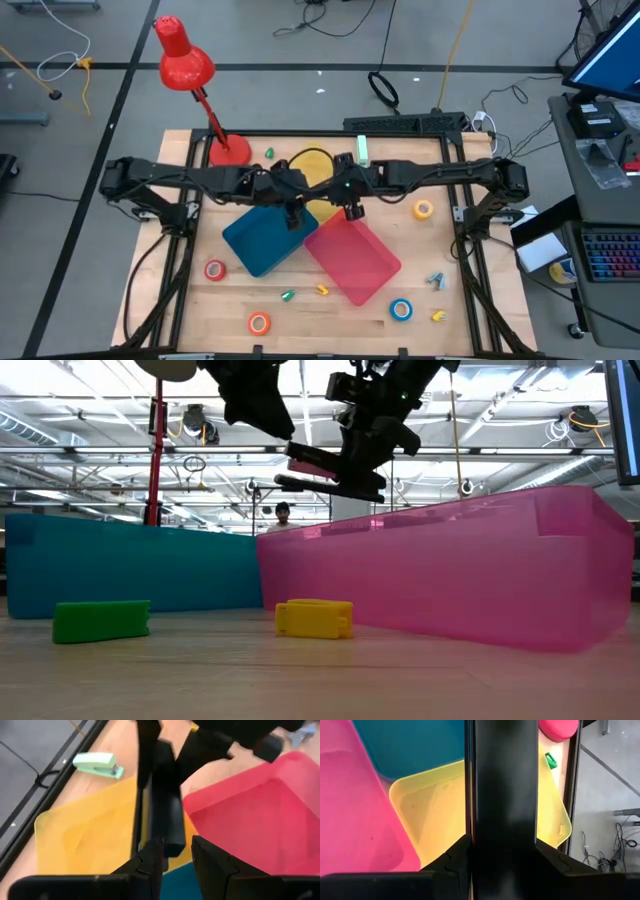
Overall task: Pick and place Stapler, Stapler remover, tape
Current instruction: Put the large black stapler into the blue bin
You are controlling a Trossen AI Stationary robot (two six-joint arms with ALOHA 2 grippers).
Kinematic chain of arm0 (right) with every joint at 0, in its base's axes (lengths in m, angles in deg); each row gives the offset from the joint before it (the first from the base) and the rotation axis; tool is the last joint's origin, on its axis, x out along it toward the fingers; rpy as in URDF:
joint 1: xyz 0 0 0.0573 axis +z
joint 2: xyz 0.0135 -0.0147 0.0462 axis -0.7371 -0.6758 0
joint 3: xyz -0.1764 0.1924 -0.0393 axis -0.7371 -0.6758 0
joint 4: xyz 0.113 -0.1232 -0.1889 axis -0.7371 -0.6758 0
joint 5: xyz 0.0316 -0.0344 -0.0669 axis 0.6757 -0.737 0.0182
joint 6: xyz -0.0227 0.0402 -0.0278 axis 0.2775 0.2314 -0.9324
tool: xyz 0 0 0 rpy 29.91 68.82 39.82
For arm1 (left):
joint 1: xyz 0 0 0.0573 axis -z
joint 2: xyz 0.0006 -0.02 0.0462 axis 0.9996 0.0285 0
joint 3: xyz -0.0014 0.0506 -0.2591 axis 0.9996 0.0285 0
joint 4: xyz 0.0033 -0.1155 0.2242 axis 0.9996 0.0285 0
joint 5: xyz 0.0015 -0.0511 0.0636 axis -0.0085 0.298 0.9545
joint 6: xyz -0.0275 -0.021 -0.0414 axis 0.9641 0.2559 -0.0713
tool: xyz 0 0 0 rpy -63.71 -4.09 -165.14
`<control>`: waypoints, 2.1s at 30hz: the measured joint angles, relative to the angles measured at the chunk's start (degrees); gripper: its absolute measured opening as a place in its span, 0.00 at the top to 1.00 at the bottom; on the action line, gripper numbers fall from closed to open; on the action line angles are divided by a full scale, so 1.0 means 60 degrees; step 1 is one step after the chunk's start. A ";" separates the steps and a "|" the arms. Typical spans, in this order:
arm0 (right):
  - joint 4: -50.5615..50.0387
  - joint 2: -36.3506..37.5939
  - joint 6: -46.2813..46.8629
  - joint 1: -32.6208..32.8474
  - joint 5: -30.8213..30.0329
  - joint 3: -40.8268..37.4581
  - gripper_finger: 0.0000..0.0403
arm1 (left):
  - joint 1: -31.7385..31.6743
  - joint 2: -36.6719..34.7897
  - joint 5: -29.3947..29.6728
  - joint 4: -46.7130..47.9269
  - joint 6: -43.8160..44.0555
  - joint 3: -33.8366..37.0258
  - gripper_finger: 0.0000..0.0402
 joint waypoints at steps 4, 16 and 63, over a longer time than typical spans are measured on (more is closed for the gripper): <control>-0.0041 0.0000 0.0070 0.0047 -0.0016 -0.0029 0.68 | -0.0134 0.0010 0.0008 -0.0040 0.0217 0.0000 0.74; -0.0039 0.0000 0.0176 0.0051 0.0011 -0.0026 0.68 | -0.0281 -0.0060 0.0027 -0.0201 0.0072 0.0000 0.66; 0.1094 0.0007 0.0994 0.0164 0.0178 -0.0026 0.68 | -0.0739 0.0509 -0.0196 -0.1055 -0.2463 0.0004 0.66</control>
